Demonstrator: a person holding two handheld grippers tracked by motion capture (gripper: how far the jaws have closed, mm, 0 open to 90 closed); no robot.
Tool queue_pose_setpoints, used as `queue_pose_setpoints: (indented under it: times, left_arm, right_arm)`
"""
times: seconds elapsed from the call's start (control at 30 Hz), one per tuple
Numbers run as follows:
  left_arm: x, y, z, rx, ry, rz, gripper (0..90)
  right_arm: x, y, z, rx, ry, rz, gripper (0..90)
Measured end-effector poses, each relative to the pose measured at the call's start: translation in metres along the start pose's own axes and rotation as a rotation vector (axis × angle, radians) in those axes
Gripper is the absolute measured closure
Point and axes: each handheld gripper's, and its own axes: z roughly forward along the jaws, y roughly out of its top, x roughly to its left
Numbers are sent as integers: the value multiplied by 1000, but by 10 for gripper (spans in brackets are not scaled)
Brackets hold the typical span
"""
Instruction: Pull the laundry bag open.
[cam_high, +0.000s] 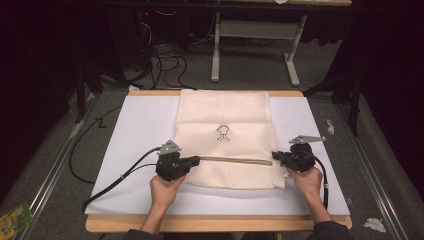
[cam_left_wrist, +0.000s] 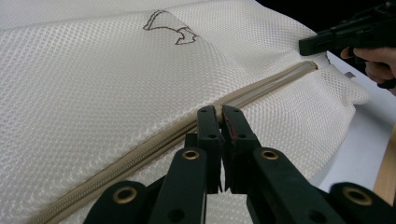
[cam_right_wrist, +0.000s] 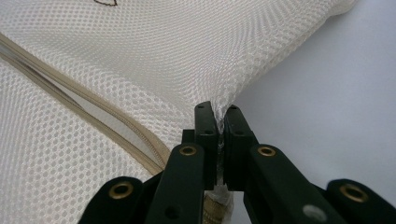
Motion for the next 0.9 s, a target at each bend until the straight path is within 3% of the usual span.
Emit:
queue_pose_setpoints:
  times: [0.47,0.63,0.9]
  left_arm:
    - [17,-5,-20,-43,35,-38,871]
    - [17,-5,-22,-35,37,-39,871]
    - [22,-6,-32,-30,73,-48,871]
  right_arm:
    - [-1,1,1,2,-1,-4,879]
    - [0,1,1,5,5,-5,879]
    - [-2,1,-1,0,1,0,879]
